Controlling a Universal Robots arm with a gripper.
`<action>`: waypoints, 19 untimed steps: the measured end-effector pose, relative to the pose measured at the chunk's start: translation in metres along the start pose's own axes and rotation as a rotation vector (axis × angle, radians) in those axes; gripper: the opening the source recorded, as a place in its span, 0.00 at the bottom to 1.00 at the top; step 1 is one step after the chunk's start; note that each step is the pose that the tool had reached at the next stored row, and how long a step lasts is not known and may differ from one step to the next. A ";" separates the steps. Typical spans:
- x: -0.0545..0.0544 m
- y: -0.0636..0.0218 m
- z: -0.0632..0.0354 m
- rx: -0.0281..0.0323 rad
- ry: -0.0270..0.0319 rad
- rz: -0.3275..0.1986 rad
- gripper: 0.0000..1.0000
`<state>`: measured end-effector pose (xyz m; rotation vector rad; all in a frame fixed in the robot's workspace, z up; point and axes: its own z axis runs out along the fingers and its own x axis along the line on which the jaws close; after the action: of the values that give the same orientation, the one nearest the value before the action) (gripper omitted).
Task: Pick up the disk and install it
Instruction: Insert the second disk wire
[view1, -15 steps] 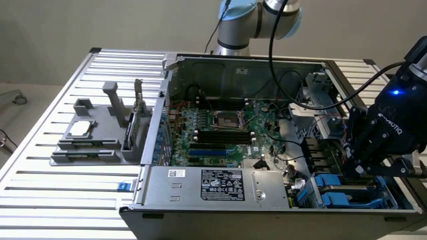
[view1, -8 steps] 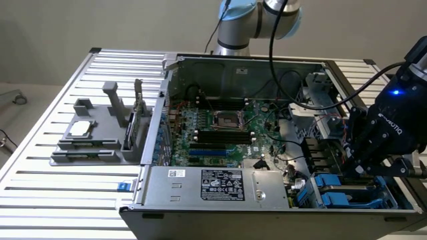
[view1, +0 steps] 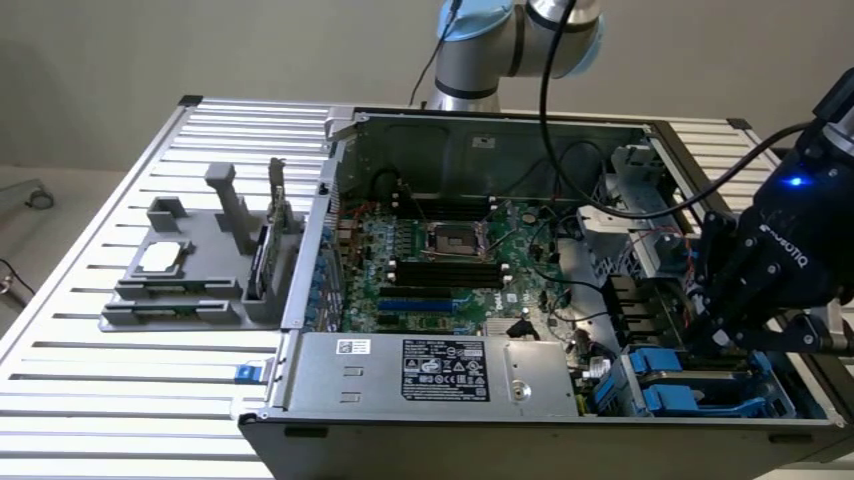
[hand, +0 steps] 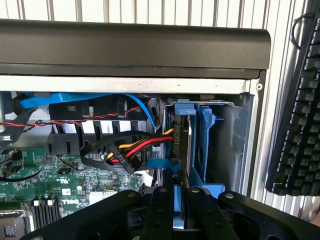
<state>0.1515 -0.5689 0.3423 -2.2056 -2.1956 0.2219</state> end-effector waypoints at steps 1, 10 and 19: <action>0.000 0.0000 0.0000 0.0003 0.0005 0.004 0.16; -0.002 0.0001 0.0010 0.0033 0.0048 0.038 0.16; -0.002 0.0002 0.0018 0.0058 0.0090 0.066 0.16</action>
<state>0.1515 -0.5709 0.3406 -2.2734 -2.1172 0.2189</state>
